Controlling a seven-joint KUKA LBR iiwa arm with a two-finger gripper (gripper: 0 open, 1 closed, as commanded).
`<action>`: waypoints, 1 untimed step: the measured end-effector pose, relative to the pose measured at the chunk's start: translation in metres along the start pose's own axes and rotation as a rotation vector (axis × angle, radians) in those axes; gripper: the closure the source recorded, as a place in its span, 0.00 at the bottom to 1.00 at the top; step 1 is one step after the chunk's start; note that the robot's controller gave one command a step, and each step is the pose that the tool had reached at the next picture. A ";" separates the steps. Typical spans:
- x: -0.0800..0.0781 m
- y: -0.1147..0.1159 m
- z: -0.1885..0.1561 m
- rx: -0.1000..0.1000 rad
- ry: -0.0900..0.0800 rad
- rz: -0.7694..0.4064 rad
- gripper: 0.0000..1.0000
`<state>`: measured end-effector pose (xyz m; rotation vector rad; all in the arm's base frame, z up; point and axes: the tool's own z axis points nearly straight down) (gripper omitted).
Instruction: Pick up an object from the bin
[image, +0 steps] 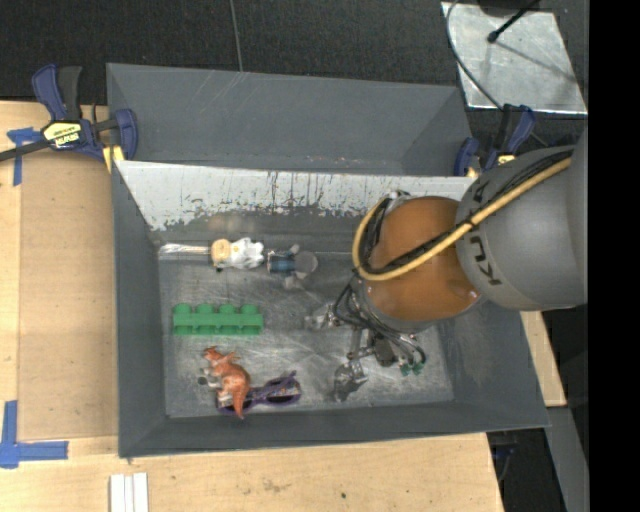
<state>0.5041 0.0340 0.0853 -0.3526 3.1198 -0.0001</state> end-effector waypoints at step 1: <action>-0.002 0.009 0.012 -0.001 0.000 0.130 0.00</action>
Offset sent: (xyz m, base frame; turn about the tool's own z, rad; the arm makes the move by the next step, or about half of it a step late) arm -0.0041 0.0543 -0.0153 -0.2287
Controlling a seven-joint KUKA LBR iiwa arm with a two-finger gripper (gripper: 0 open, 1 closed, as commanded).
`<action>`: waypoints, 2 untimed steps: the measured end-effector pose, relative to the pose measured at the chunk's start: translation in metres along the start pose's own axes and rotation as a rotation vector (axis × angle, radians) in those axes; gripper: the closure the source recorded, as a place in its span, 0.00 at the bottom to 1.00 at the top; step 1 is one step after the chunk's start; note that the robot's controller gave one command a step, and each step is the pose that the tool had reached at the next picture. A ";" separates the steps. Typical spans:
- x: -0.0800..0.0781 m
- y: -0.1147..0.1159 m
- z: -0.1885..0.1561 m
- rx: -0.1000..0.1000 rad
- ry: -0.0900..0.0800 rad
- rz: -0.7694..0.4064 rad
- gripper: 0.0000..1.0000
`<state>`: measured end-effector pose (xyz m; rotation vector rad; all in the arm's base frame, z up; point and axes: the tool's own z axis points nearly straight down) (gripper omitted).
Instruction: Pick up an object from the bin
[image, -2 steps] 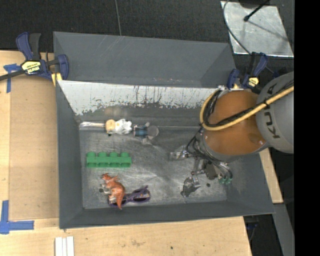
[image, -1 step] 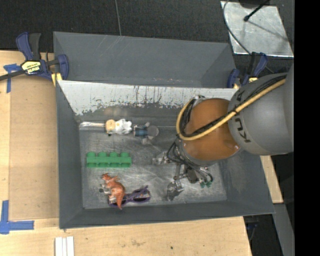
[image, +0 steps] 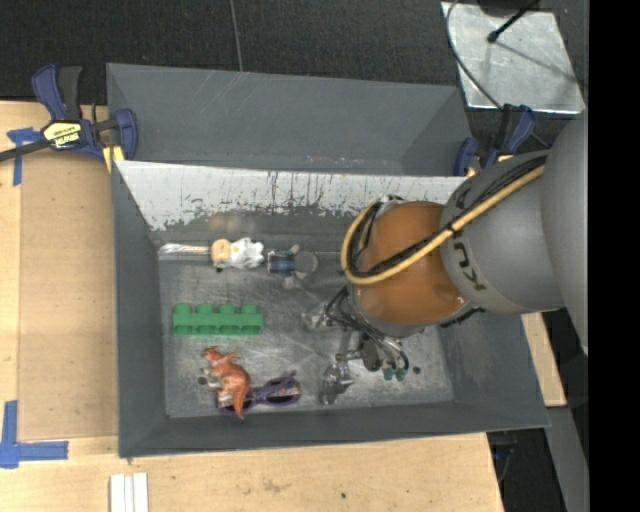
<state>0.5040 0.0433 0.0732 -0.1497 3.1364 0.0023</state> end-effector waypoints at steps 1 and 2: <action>-0.001 0.012 0.000 0.004 -0.004 -0.012 0.00; -0.002 0.020 0.000 0.003 -0.008 -0.294 0.00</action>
Offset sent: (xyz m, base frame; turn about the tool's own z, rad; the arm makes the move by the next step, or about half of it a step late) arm -0.0087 0.0315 -0.0032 0.2170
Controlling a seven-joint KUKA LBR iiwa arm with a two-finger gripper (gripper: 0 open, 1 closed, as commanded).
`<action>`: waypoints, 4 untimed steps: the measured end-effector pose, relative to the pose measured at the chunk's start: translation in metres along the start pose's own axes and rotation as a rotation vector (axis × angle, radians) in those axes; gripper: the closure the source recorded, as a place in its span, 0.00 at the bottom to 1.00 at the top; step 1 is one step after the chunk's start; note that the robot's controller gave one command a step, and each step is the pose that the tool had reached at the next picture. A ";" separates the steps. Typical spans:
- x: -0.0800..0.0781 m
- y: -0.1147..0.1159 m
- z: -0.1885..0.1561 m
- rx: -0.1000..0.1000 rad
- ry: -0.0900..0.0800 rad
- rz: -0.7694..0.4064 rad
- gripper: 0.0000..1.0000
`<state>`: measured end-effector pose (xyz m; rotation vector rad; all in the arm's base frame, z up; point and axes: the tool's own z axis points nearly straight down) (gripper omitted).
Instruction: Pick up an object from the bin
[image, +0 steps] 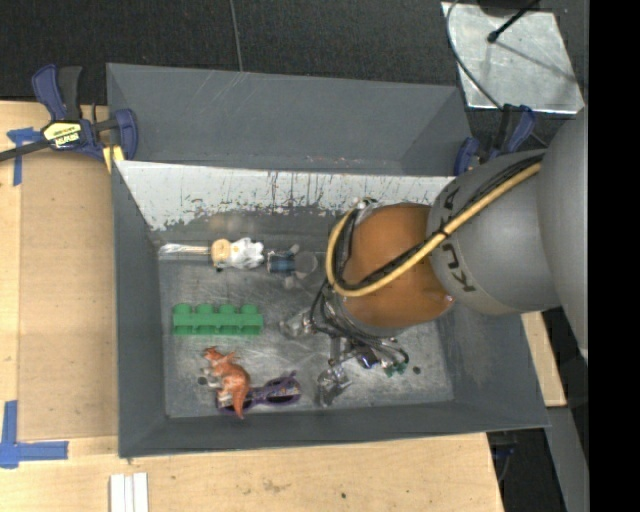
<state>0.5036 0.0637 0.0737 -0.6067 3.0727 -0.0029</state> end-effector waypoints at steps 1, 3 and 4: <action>-0.013 0.028 0.001 0.001 0.002 0.043 0.00; -0.010 0.059 -0.002 0.001 -0.014 -0.327 1.00; -0.020 0.056 -0.046 -0.007 0.011 -0.322 1.00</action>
Offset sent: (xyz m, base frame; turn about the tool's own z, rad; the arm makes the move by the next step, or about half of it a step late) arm -0.0199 0.0572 -0.0037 -0.3304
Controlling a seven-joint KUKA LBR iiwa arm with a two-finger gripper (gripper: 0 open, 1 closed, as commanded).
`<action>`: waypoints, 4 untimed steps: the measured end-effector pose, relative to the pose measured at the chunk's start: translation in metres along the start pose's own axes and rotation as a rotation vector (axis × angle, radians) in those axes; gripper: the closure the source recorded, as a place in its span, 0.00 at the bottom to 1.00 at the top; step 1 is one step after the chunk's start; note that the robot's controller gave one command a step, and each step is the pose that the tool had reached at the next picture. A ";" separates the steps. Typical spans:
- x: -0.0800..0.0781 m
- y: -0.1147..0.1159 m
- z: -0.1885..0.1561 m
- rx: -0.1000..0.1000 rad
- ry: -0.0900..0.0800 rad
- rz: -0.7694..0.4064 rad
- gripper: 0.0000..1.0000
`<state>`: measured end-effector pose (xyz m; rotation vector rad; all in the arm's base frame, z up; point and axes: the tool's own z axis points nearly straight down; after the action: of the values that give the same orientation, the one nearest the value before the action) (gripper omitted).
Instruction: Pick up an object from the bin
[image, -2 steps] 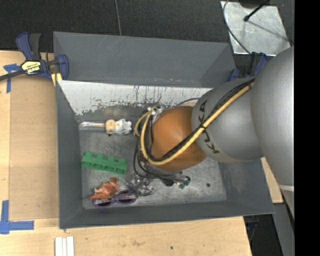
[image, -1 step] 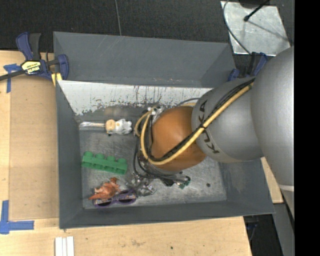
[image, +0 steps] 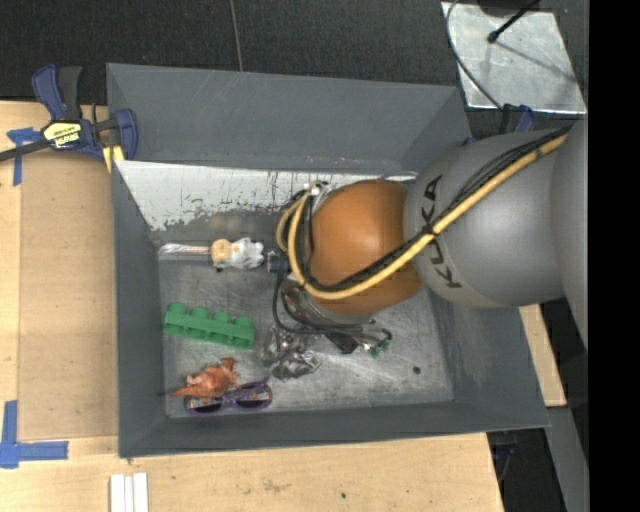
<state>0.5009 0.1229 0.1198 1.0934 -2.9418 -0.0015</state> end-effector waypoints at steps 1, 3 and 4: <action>-0.010 -0.018 -0.032 0.007 -0.012 0.020 1.00; -0.019 0.006 -0.060 0.003 -0.006 0.023 0.00; -0.033 0.042 -0.012 0.007 -0.012 -0.022 0.00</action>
Offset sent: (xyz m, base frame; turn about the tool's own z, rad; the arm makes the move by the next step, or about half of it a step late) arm 0.0096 0.0164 0.0600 0.0222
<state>0.4987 0.1767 0.1321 1.1304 -2.9424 0.0020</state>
